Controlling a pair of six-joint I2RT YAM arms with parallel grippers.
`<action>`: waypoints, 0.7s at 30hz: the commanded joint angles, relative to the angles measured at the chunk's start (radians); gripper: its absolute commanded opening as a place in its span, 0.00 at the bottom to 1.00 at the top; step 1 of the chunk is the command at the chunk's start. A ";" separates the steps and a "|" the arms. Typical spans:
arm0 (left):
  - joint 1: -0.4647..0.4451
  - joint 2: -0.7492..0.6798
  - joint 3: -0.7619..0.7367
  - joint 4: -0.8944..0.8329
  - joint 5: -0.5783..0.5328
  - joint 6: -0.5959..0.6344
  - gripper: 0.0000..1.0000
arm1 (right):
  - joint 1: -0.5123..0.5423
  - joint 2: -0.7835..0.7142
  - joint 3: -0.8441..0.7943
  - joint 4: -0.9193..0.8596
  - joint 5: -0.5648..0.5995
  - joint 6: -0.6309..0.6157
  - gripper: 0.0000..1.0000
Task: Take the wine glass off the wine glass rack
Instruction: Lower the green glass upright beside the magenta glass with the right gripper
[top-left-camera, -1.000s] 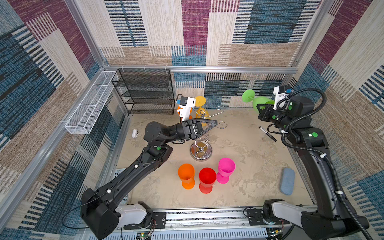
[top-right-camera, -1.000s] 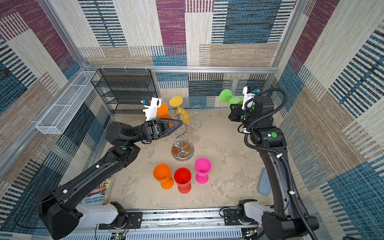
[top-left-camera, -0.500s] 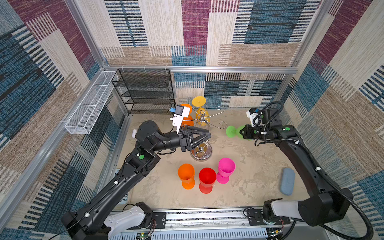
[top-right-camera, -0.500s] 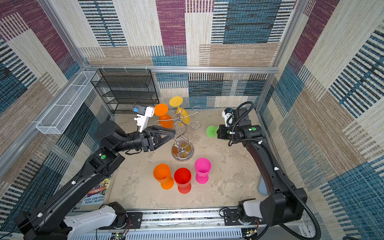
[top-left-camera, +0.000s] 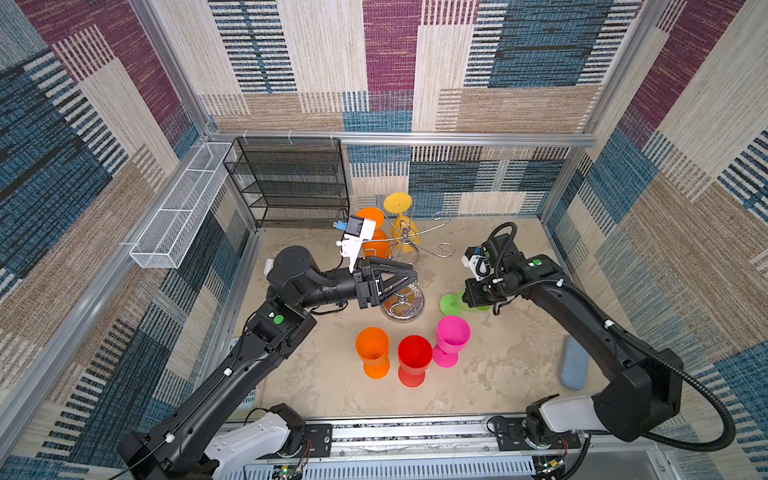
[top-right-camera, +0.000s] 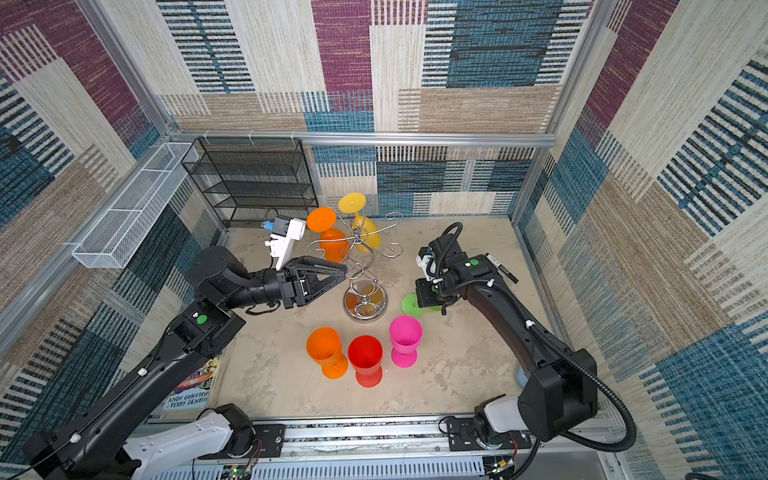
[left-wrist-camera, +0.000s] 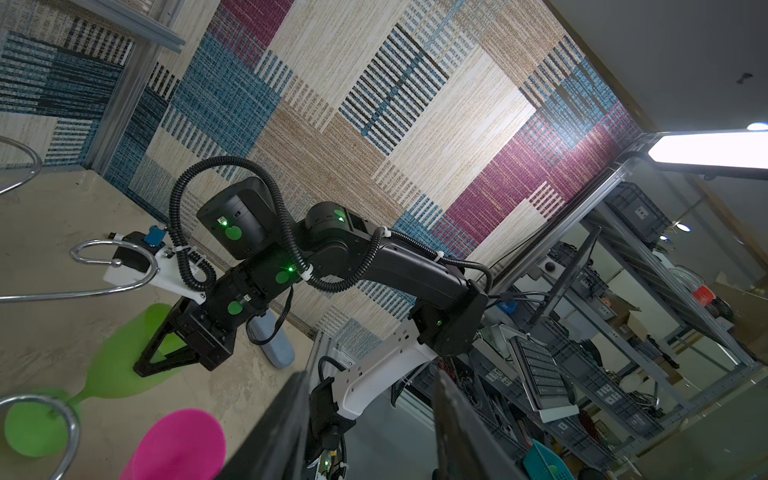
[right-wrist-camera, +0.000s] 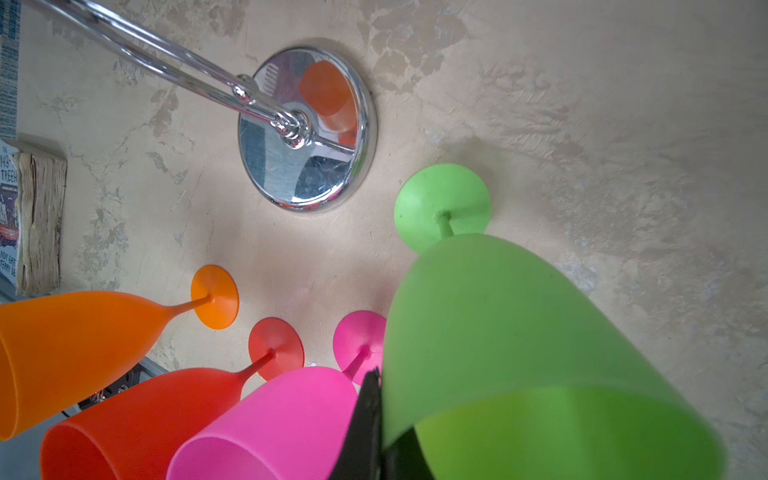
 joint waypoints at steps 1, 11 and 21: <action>0.004 -0.008 -0.012 0.015 -0.012 0.019 0.50 | 0.013 0.006 0.003 -0.029 0.023 0.003 0.00; 0.014 -0.012 -0.027 0.024 0.003 0.015 0.50 | 0.035 0.068 0.032 -0.033 0.042 0.001 0.00; 0.020 -0.013 -0.054 0.063 0.006 -0.010 0.50 | 0.047 0.100 0.087 -0.050 0.050 -0.005 0.10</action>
